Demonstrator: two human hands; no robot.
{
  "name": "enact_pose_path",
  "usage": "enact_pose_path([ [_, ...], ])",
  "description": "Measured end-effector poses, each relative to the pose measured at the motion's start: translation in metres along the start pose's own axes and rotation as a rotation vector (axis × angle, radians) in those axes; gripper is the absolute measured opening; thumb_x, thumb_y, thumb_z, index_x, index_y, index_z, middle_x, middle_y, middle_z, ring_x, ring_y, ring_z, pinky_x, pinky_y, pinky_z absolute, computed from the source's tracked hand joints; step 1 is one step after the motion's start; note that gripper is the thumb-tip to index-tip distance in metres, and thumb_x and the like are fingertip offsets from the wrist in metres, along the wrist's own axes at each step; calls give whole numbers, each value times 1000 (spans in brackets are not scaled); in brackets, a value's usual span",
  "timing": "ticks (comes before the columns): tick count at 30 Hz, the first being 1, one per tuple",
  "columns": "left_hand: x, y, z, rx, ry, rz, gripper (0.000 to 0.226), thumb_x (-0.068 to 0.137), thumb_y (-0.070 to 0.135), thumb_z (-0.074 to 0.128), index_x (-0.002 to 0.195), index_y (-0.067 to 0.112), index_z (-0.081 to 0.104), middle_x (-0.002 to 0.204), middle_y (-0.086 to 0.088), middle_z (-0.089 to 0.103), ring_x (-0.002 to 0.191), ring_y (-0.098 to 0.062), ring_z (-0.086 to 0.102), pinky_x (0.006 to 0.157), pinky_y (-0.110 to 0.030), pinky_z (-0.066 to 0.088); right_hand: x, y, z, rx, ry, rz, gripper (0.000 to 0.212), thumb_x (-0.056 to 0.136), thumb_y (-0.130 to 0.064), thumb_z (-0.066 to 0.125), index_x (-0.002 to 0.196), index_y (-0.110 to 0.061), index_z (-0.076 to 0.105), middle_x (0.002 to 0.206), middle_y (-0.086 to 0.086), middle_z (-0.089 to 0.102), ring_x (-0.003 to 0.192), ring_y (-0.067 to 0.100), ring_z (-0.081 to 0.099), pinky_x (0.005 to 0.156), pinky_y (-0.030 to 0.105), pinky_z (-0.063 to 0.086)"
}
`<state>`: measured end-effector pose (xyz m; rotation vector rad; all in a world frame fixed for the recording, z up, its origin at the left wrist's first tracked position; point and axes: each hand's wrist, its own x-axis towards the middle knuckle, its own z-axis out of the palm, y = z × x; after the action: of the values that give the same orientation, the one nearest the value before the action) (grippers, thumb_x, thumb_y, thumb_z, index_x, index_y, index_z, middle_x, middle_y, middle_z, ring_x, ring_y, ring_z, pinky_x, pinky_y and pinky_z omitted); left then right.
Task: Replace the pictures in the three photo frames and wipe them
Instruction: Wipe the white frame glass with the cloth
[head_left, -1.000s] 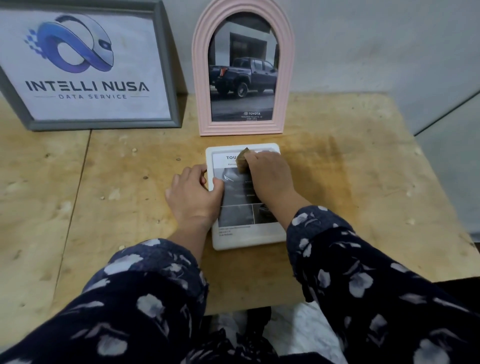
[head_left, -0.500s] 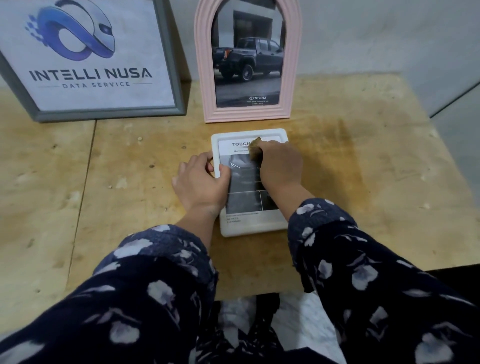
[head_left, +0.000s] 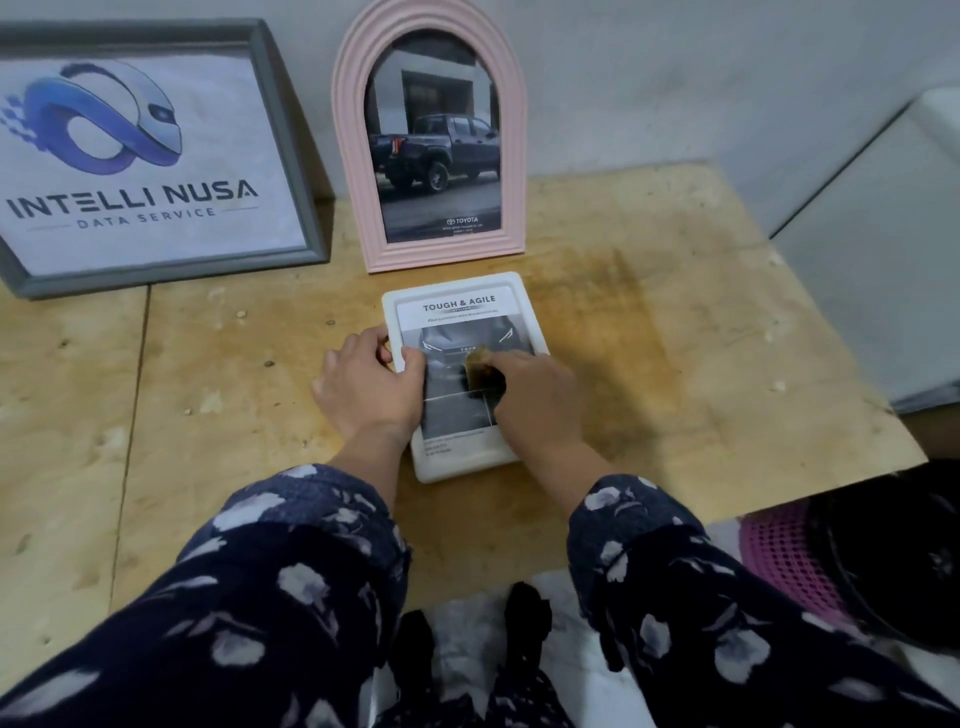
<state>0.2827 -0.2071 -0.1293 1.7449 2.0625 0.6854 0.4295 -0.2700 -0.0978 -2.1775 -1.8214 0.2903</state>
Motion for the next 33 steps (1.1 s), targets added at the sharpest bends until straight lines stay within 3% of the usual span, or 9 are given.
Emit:
enact_pose_path([
  [9, -4, 5, -5, 28, -11, 3, 34, 86, 49, 47, 112, 33, 61, 103, 6, 62, 97, -21, 48, 80, -36, 32, -43, 0, -9, 14, -71, -61, 45, 85, -5, 51, 121, -29, 63, 118, -7, 66, 107, 20, 57, 84, 28, 43],
  [13, -3, 5, -11, 57, -97, 5, 38, 87, 49, 45, 121, 35, 57, 113, 4, 59, 105, -23, 46, 84, -38, 32, -31, 4, -29, 208, -343, 35, 43, 81, -2, 54, 110, -31, 69, 110, -8, 70, 105, 13, 61, 88, 25, 48],
  [16, 2, 6, -17, 53, -204, -4, 46, 90, 49, 44, 133, 33, 48, 127, 0, 54, 116, -26, 43, 93, -41, 33, -23, 12, -57, 672, -151, 257, 14, 89, -13, 61, 98, -22, 67, 89, -5, 68, 79, 11, 62, 63, 16, 49],
  [17, 1, 7, -19, 55, -226, -9, 50, 91, 51, 43, 136, 30, 44, 130, -2, 51, 120, -27, 42, 96, -42, 32, -20, 17, -64, 726, -72, 339, 15, 90, -16, 59, 104, -20, 65, 90, -3, 65, 78, 13, 60, 62, 16, 47],
  [20, -10, 12, -22, 102, -245, -73, 58, 93, 54, 38, 139, 19, 40, 137, -10, 39, 126, -31, 35, 102, -44, 30, -18, 35, -65, 637, -7, 479, 37, 89, -8, 49, 125, -11, 58, 109, 6, 62, 97, 21, 55, 77, 24, 39],
  [22, -23, 20, -22, 109, -257, -145, 50, 97, 46, 34, 135, 17, 44, 138, -11, 33, 127, -32, 29, 103, -44, 29, -19, 37, -60, 625, -9, 549, 37, 91, -9, 48, 127, -10, 56, 111, 9, 61, 99, 25, 57, 76, 25, 37],
  [26, -42, 38, -20, -94, -233, -317, 43, 101, 38, 29, 139, 22, 39, 141, -13, 32, 129, -34, 30, 105, -42, 28, -19, 31, -47, 703, -98, 614, 34, 94, -13, 47, 127, -12, 54, 103, 6, 60, 77, 18, 55, 67, 21, 41],
  [29, -44, 38, -31, -398, -168, -338, 45, 104, 31, 26, 148, 23, 28, 138, -16, 47, 125, -36, 45, 101, -37, 35, -14, 25, -46, 797, -124, 627, 37, 93, -12, 47, 130, -11, 53, 111, 8, 61, 91, 22, 53, 78, 28, 42],
  [33, -38, 20, -61, -576, 24, -385, 41, 105, 25, 28, 145, 23, 35, 135, -13, 53, 121, -32, 50, 96, -33, 38, -2, 2, -51, 836, -223, 542, 38, 94, -15, 46, 131, -15, 51, 104, 2, 58, 97, 25, 57, 88, 37, 50],
])
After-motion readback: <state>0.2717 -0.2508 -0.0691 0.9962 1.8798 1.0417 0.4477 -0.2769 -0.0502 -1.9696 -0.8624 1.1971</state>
